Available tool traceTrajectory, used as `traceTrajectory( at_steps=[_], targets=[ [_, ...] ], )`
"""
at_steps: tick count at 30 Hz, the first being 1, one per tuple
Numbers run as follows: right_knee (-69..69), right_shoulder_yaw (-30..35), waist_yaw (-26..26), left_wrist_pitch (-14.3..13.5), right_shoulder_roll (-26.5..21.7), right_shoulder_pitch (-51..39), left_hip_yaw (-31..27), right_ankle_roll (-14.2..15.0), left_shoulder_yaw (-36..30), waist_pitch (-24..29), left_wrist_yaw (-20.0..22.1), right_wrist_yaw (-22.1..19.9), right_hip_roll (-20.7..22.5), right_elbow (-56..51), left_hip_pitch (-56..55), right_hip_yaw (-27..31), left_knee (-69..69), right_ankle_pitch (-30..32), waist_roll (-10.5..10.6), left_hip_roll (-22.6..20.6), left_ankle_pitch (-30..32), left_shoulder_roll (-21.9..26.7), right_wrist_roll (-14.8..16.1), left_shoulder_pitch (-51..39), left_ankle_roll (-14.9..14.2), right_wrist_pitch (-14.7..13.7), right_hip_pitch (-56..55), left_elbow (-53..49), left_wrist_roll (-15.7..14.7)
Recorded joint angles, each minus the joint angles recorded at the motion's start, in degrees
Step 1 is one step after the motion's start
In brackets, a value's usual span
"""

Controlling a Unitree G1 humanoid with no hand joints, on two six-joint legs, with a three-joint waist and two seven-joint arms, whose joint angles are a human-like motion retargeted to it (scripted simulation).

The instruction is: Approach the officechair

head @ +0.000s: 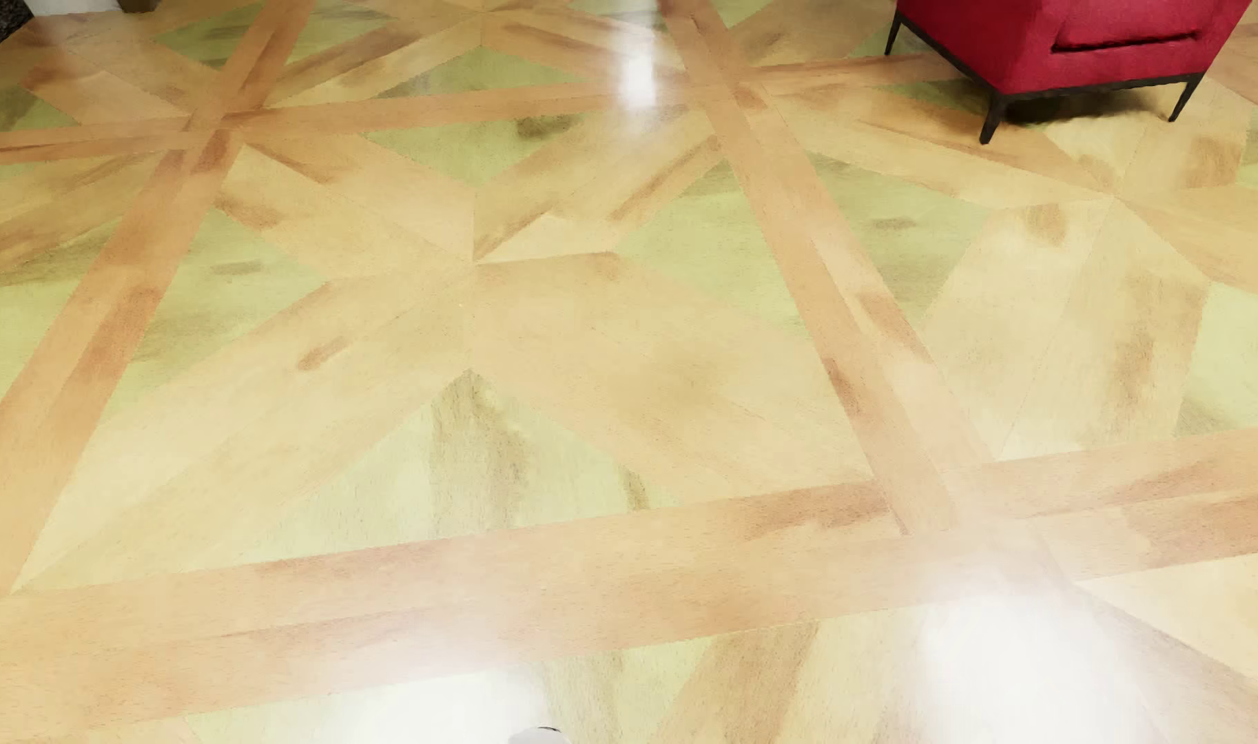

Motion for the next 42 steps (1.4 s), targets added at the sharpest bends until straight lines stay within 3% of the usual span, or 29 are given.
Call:
traceTrajectory(
  at_steps=[1,2,3,4,5,6,7,8,9,10,11,12,14,15,17,20,22,24,26,30,33,36,39,42],
  targets=[
    [-0.93,1.25,2.27,0.0,-0.62,-1.87,0.0,0.0,0.79,-0.09,0.0,0.0,-0.64,-1.52,0.14,0.0,-11.38,-2.38,-0.61,0.34,1.82,0.82,0.0,0.42,0.0,0.0,3.02,1.16,0.0],
    [-1.34,2.48,4.41,0.0,-1.32,-3.97,0.0,0.0,1.49,-0.22,0.0,0.0,-1.07,-3.04,1.03,0.0,-21.55,-5.23,-0.88,0.64,-0.45,1.65,0.0,0.85,0.0,0.0,5.75,2.51,0.0],
    [-1.16,3.56,6.61,0.0,-2.01,-6.39,0.0,0.0,1.94,-0.35,0.0,0.0,-1.28,-4.7,2.3,0.0,-29.46,-8.33,-0.78,1.13,-7.38,2.53,0.0,1.25,0.0,0.0,8.14,4.01,0.0],
    [-0.64,4.67,8.96,0.0,-2.79,-9.11,0.0,0.0,2.09,-0.48,0.0,0.0,-1.37,-6.43,4.01,0.0,-27.77,-11.62,-0.44,1.83,-22.27,3.46,0.0,1.54,0.0,0.0,10.26,5.68,0.0],
    [0.32,5.07,11.05,0.0,-2.77,-12.53,0.0,0.0,2.15,-0.45,0.0,0.0,-1.46,-8.84,3.57,0.0,-40.51,-14.88,0.44,2.77,-1.87,4.53,0.0,2.26,0.0,0.0,12.87,6.83,0.0],
    [1.34,5.14,13.08,0.0,-2.46,-15.83,0.0,0.0,2.25,-0.38,0.0,0.0,-1.57,-11.49,2.67,0.0,-47.14,-17.62,1.37,3.74,8.58,5.61,0.0,3.07,0.0,0.0,15.61,7.81,0.0],
    [2.66,4.54,15.11,0.0,-1.53,-18.64,0.0,0.0,2.51,-0.34,0.0,0.0,-1.8,-14.66,1.26,0.0,-39.33,-18.41,2.29,4.74,-1.8,6.67,0.0,4.0,0.0,0.0,18.31,8.53,0.0],
    [4.86,3.44,17.2,0.0,0.02,-20.59,0.0,0.0,3.07,-0.45,0.0,0.0,-2.34,-18.26,-0.16,0.0,-30.18,-15.11,2.89,5.75,-10.1,7.69,0.0,5.0,0.0,0.0,20.28,9.13,0.0],
    [9.01,2.28,19.24,0.0,2.15,-21.63,0.0,0.0,4.09,-0.37,0.0,0.0,-3.66,-21.9,-1.48,0.0,-27.69,-5.19,2.83,6.65,-1.94,8.6,0.0,5.89,0.0,0.0,20.86,9.96,0.0],
    [15.3,1.11,21.2,0.0,5.06,-21.76,0.0,0.0,5.77,0.38,0.0,0.0,-5.72,-25.58,-2.62,0.0,-24.15,13.04,2.11,7.85,9.8,9.51,0.0,6.89,0.0,0.0,20.93,11.01,0.0],
    [24.67,2.22,22.84,0.0,6.92,-22.06,0.0,0.0,5.72,1.93,0.0,0.0,-10.44,-27.61,-3.11,0.0,-21.32,30.17,0.9,5.94,13.44,10.08,0.0,5.47,0.0,0.0,17.09,13.26,0.0],
    [32.97,4.58,24.56,0.0,8.21,-22.18,0.0,0.0,5.61,3.07,0.0,0.0,-14.5,-29.75,-2.88,0.0,-19.03,39.07,0.33,4.08,15.37,10.47,0.0,4.12,0.0,0.0,12.95,14.7,0.0],
    [42.51,13.54,28.61,0.0,7.83,-22.54,0.0,0.0,6.73,2.85,0.0,0.0,-18.56,-34.4,0.58,0.0,-17.57,39.72,2.06,1.79,12.41,9.55,0.0,2.66,0.0,0.0,3.13,13.4,0.0],
    [37.79,15.01,28.36,0.0,7.52,-21.23,0.0,0.0,8.04,2.34,0.0,0.0,-18.89,-35.29,2.55,0.0,-17.88,33.55,2.81,1.17,8.07,8.25,0.0,2.9,0.0,0.0,1.47,10.01,0.0],
    [23.24,14.16,25.94,0.0,7.65,-17.12,0.0,0.0,8.83,1.25,0.0,0.0,-19.4,-34.23,5.7,0.0,-18.51,26.93,3.49,0.07,-1.51,5.76,0.0,2.84,0.0,0.0,0.85,3.64,0.0],
    [0.59,6.53,20.6,0.0,7.98,-9.43,0.0,0.0,4.1,-1.18,0.0,0.0,-22.36,-24.91,6.32,0.0,-19.72,23.83,2.34,-1.55,-13.17,1.24,0.0,-2.1,0.0,0.0,1.66,1.35,0.0],
    [-5.1,3.32,18.79,0.0,6.95,-4.68,0.0,0.0,1.92,-2.37,0.0,0.0,-25.21,-14.82,5.4,0.0,-20.64,20.8,1.69,-1.75,-17.0,-3.29,0.0,-6.73,0.0,0.0,-0.56,2.59,0.0],
    [-3.63,3.91,15.55,0.0,5.41,-0.86,0.0,0.0,0.88,-3.22,0.0,0.0,-24.95,-1.98,4.6,0.0,-22.8,21.84,2.59,-0.89,-18.16,-7.66,0.0,-8.58,0.0,0.0,-3.49,-0.34,0.0],
    [-0.35,6.73,8.73,0.0,3.85,3.1,0.0,0.0,-3.77,-4.37,0.0,0.0,-22.44,8.76,5.05,0.0,-27.25,23.82,4.07,-1.14,-18.4,-9.3,0.0,-8.06,0.0,0.0,-4.4,-8.39,0.0],
    [1.92,5.13,-10.89,0.0,1.55,16.3,0.0,0.0,-11.74,-6.1,0.0,0.0,-12.01,6.68,9.63,0.0,-29.84,15.67,8.95,-6.54,-33.29,-5.63,0.0,-8.49,0.0,0.0,-4.34,-23.35,0.0],
    [3.63,2.03,-22.42,0.0,3.99,19.79,0.0,0.0,-9.34,-3.98,0.0,0.0,-7.4,7.17,13.21,0.0,-32.95,13.27,7.97,-8.93,-37.97,-3.71,0.0,-11.93,0.0,0.0,-10.64,-21.86,0.0],
    [1.79,3.93,-23.65,0.0,5.81,14.96,0.0,0.0,-3.86,-2.04,0.0,0.0,-4.75,8.68,16.05,0.0,-34.97,14.13,6.04,-8.0,-36.24,-3.5,0.0,-15.65,0.0,0.0,-22.13,-16.38,0.0],
    [-3.81,-2.36,-19.37,0.0,3.36,11.08,0.0,0.0,-0.72,-1.12,0.0,0.0,-2.52,-3.57,19.43,0.0,-34.65,12.48,6.15,-5.94,-33.51,-2.21,0.0,-14.26,0.0,0.0,-30.61,-16.81,0.0],
    [-7.12,-11.47,-19.3,0.0,1.37,5.85,0.0,0.0,-0.19,-0.36,0.0,0.0,-1.06,-14.11,24.75,0.0,-33.91,16.02,6.49,-4.85,-34.76,-0.98,0.0,-11.77,0.0,0.0,-34.12,-16.78,0.0]
  ],
)
